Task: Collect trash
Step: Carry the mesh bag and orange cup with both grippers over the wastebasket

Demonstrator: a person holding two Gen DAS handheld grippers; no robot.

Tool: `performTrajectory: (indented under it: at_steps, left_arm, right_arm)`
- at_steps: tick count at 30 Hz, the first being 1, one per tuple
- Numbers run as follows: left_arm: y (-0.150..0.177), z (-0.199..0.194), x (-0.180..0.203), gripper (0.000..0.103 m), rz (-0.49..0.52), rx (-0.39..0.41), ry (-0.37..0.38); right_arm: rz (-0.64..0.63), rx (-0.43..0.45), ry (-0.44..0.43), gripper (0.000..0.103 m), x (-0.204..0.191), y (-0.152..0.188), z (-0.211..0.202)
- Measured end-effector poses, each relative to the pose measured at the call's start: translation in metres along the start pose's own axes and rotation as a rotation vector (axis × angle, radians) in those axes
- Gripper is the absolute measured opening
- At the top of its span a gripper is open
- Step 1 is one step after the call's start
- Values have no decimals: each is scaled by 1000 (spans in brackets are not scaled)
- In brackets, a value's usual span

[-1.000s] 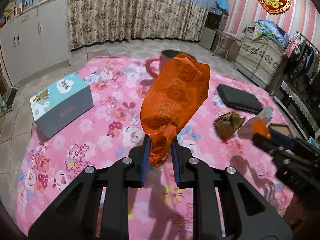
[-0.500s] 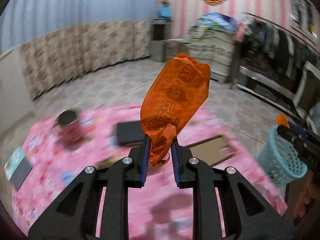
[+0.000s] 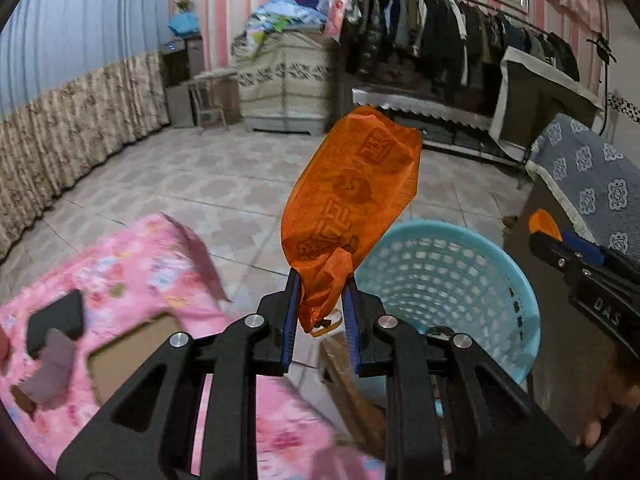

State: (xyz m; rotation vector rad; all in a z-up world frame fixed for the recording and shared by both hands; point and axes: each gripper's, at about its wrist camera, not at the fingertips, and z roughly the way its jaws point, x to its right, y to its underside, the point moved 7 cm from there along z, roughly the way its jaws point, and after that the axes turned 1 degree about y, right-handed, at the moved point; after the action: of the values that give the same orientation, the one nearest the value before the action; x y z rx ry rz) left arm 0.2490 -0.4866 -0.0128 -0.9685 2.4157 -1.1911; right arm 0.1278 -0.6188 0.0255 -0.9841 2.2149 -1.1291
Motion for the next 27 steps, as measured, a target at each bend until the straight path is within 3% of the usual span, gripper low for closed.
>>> performTrajectory:
  at_steps: [9, 27]
  left_arm:
    - [-3, 31, 6, 19, 9, -45, 7]
    - [5, 41, 32, 24, 30, -80, 47]
  right_arm:
    - [58, 15, 7, 40, 21, 2, 4]
    - [89, 22, -17, 40, 21, 2, 1]
